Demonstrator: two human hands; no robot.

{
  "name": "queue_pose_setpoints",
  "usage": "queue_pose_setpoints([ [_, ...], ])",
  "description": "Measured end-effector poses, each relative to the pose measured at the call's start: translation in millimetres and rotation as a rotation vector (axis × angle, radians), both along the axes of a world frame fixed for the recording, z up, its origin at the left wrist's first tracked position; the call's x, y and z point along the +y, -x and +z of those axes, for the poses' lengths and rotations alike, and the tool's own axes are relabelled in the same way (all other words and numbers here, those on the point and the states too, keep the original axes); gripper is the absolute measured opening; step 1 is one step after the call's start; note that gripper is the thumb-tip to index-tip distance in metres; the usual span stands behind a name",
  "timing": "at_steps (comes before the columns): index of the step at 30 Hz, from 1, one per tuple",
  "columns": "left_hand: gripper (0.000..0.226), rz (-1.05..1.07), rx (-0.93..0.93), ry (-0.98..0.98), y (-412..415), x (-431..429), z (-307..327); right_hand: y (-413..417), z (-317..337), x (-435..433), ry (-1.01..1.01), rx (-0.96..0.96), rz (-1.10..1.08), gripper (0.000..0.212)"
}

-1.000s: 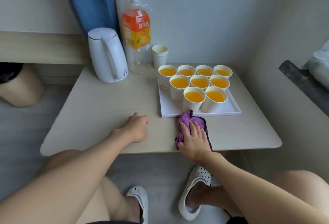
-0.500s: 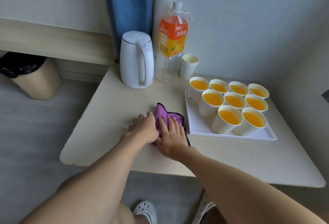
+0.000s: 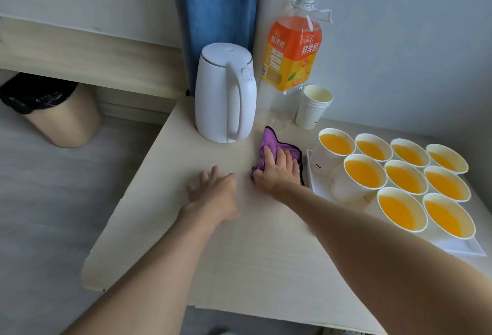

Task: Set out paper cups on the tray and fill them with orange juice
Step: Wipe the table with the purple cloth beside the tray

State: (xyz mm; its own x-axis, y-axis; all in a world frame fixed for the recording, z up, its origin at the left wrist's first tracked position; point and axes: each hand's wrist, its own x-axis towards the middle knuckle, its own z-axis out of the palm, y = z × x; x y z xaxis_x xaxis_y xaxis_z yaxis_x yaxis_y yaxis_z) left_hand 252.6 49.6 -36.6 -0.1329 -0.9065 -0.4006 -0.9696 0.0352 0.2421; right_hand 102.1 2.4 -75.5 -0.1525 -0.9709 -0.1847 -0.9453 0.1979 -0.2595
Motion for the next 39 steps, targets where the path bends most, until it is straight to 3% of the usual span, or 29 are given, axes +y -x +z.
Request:
queue_pose_setpoints([
  [3, 0.047, 0.051, 0.030, 0.034, -2, -4, 5, -20, -1, 17, 0.032, 0.022, 0.111, 0.072],
  [5, 0.047, 0.136, 0.095, 0.054, 1, -5, 11, -36, -2, 43, 0.047, 0.043, 0.305, 0.074],
  [8, 0.060, 0.252, 0.155, 0.081, 3, -3, 16, -42, -2, 60, 0.050, 0.050, 0.493, 0.093],
  [10, 0.062, 0.234, 0.165, 0.055, 0, 0, 14, -34, -4, 47, 0.077, 0.005, 0.484, 0.091],
  [13, 0.045, 0.233, 0.176, 0.029, -6, 8, 14, -33, -5, 31, 0.071, -0.006, 0.295, 0.071],
  [15, 0.038, 0.281, 0.219, 0.082, -8, 10, 16, -48, -2, 37, 0.051, 0.016, 0.241, 0.071],
  [20, 0.036, 0.349, 0.237, 0.160, -13, 8, 19, -70, -1, 80, 0.107, -0.013, 0.557, 0.074],
  [26, 0.044, 0.377, 0.227, 0.111, -20, 13, 14, -63, -1, 45, 0.064, -0.024, 0.314, 0.065],
  [31, 0.043, 0.256, 0.108, 0.073, -30, 11, 8, -31, -3, 42, 0.091, 0.010, 0.380, 0.074],
  [35, 0.076, 0.127, 0.040, -0.007, -32, 15, 5, -12, -2, 19, 0.082, 0.017, 0.041, 0.070],
  [37, 0.084, 0.084, -0.005, -0.022, -30, 18, 5, -21, -2, 21, 0.069, 0.027, 0.017, 0.070],
  [39, 0.083, 0.074, -0.020, -0.024, -29, 18, 6, -22, -1, 31, 0.059, 0.050, 0.133, 0.073],
])
